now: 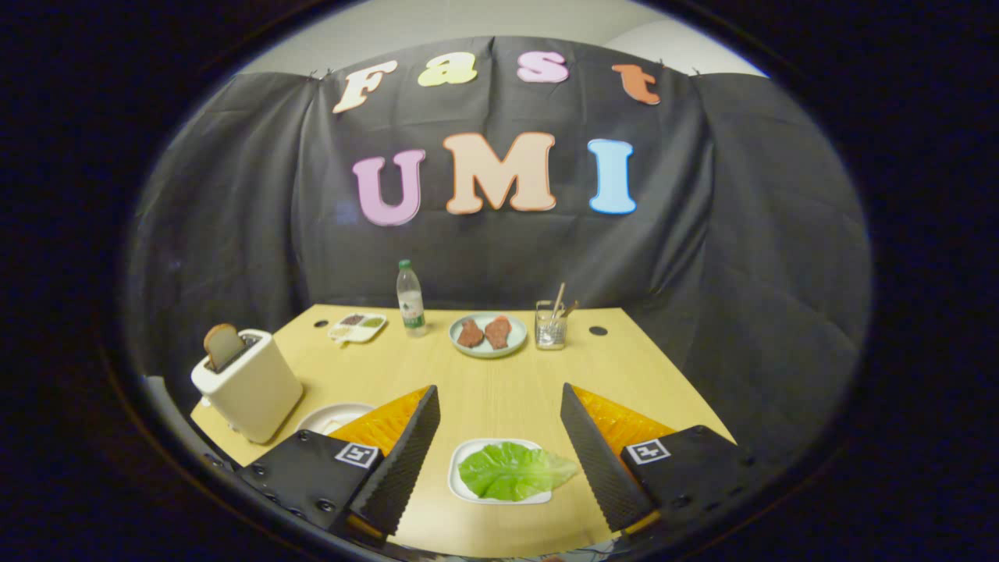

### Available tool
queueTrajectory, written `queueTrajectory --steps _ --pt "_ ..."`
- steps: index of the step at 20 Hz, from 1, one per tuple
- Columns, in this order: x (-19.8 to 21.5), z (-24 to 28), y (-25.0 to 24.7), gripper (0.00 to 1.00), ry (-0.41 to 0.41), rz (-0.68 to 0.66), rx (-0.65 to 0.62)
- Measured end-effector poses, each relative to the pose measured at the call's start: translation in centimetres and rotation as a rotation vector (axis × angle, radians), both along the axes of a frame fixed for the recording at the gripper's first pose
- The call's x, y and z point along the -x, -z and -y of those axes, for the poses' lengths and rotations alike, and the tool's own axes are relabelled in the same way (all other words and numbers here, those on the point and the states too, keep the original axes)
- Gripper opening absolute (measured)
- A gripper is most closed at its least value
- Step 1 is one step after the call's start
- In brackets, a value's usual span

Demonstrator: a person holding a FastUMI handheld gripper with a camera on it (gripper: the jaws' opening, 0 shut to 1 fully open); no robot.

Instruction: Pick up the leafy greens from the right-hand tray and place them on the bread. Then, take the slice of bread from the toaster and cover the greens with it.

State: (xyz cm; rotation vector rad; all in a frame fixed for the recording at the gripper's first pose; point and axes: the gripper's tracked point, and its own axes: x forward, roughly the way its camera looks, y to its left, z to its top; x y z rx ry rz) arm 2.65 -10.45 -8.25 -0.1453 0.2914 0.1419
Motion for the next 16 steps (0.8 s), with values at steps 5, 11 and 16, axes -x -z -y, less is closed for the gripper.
queueTrajectory --steps 5,11,16 --pt "-1.3 3.5 4.7 0.99 -0.114 -0.176 0.035" --pt "-3.7 6.6 10.6 0.98 -0.213 -0.428 0.033" --pt "-5.2 8.3 15.4 0.98 -0.276 -0.618 0.027"
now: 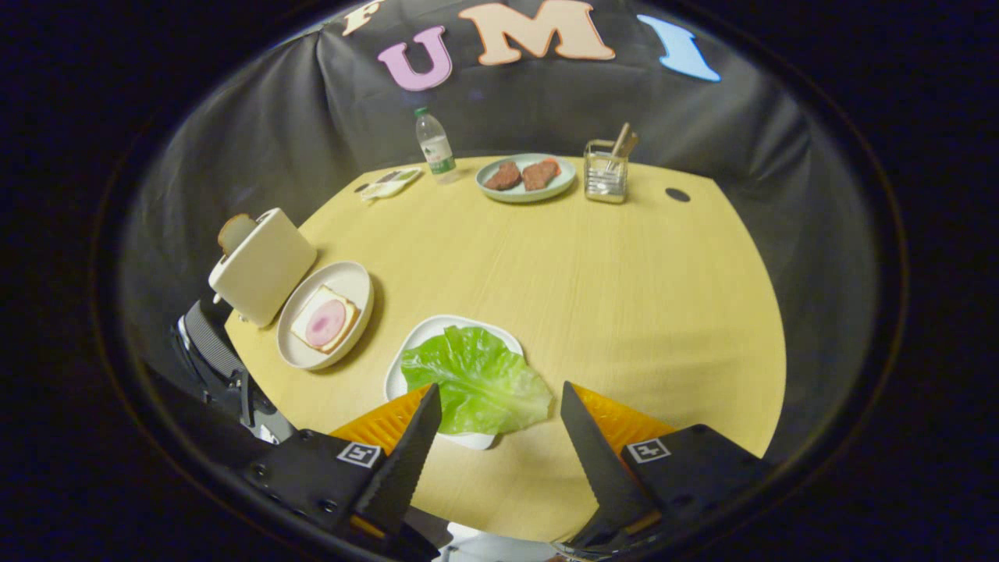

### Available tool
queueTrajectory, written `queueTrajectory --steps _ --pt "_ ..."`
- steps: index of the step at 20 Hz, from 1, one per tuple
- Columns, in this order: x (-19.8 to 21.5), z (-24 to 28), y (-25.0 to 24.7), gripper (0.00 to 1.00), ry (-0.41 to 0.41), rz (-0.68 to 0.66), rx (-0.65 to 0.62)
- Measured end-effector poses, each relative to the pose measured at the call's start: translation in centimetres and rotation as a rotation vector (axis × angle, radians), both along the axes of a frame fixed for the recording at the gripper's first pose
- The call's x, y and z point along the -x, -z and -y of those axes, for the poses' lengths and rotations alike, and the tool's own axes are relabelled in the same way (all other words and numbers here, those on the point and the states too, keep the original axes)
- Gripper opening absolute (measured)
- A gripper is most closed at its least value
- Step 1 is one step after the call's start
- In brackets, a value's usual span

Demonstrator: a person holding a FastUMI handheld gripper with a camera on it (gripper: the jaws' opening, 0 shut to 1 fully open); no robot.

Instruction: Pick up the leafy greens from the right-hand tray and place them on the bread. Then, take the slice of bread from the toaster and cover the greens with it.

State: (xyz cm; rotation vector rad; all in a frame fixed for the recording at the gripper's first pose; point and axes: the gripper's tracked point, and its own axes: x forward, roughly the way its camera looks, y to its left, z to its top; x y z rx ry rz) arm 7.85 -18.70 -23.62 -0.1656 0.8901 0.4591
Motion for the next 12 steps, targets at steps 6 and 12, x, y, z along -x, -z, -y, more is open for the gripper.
queueTrajectory --steps 6,12 --pt "-1.5 1.4 4.0 0.97 0.104 -0.195 -0.100" --pt "-0.8 0.7 6.1 0.81 0.121 -0.323 -0.161"
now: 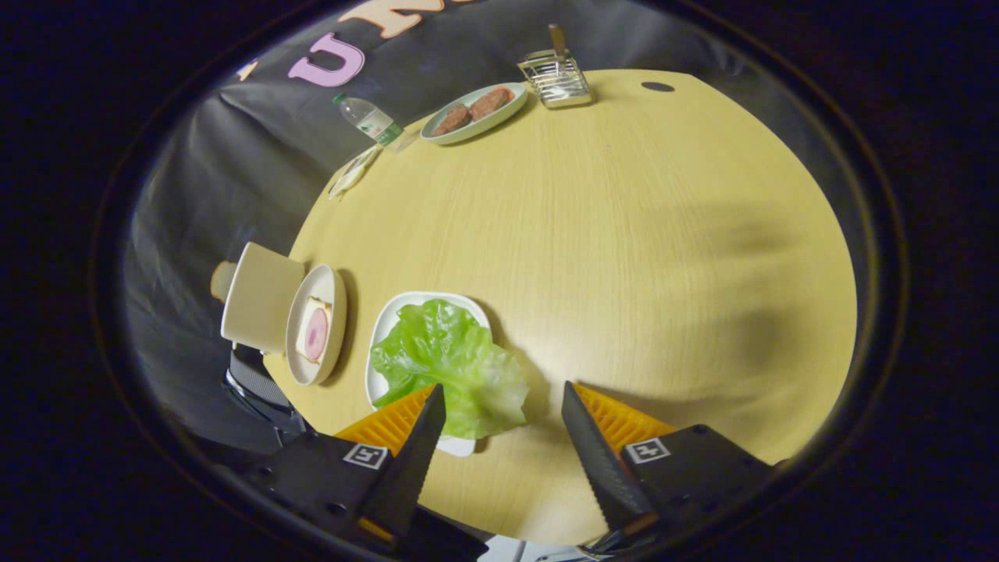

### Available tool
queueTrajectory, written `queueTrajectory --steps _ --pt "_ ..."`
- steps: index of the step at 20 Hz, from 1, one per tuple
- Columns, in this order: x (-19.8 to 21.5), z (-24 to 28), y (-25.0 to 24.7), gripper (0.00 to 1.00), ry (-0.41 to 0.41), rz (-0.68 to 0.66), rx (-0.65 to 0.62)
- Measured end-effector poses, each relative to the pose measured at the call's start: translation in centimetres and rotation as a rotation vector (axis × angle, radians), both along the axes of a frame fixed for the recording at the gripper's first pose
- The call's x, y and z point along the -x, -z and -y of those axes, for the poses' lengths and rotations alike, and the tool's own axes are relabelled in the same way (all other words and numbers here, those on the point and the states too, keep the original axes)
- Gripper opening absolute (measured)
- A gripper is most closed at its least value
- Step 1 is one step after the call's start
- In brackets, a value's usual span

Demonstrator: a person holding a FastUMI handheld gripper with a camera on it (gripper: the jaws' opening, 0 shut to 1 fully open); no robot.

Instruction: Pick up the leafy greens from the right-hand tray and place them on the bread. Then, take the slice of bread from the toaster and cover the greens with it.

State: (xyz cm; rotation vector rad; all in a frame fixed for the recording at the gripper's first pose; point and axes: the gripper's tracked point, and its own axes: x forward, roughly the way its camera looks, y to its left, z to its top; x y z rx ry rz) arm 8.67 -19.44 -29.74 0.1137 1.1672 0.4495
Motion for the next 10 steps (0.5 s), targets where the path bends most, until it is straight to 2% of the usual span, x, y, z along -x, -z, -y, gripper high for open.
queueTrajectory --steps 6,9,10 --pt "-0.3 -0.5 -0.1 0.36 0.047 -0.052 -0.056" --pt "-0.2 -1.1 -0.3 0.08 0.070 -0.073 -0.075" --pt "0.0 -1.2 -0.6 0.08 0.065 -0.074 -0.078"
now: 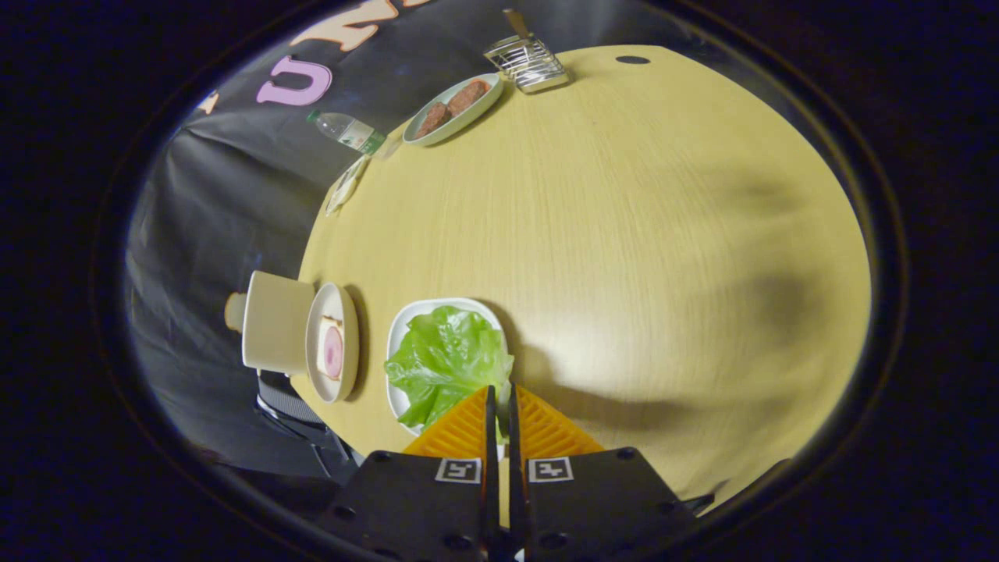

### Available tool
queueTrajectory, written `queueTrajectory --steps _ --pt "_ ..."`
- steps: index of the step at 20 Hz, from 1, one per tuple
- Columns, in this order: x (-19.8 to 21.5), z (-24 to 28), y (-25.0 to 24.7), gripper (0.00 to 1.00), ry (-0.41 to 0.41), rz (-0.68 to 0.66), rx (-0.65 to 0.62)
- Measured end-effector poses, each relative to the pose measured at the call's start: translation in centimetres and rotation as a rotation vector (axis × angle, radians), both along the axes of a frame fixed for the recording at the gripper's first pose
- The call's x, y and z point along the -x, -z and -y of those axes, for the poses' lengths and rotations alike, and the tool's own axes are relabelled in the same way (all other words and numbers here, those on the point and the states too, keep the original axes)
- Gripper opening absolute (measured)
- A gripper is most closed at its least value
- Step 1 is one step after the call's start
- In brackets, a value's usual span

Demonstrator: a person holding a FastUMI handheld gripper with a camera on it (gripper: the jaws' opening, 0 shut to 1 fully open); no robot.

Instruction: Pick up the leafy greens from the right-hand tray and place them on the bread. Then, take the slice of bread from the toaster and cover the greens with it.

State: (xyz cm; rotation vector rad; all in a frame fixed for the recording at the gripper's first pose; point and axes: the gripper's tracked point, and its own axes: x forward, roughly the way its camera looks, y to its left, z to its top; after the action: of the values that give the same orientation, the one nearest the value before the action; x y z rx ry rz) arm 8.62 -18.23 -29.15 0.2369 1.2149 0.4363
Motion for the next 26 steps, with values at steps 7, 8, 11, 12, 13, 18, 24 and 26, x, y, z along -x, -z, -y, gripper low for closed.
queueTrajectory --steps 7,8,11,12,13,18,24,26 --pt "0.5 -0.9 -2.6 0.04 0.011 0.060 -0.032" --pt "0.7 -1.2 -3.3 0.03 0.019 0.065 -0.045" --pt "1.3 -2.4 -5.4 0.03 0.037 0.078 -0.092" --pt "1.8 -2.8 -6.3 0.03 0.037 0.077 -0.107" --pt "2.2 -3.2 -7.1 0.03 0.036 0.077 -0.116" --pt "3.8 -6.2 -11.5 0.03 0.002 0.125 -0.159" --pt "5.7 -14.1 -15.6 0.03 -0.046 0.128 -0.279" --pt "6.0 -17.3 -16.0 0.03 -0.053 0.114 -0.332"
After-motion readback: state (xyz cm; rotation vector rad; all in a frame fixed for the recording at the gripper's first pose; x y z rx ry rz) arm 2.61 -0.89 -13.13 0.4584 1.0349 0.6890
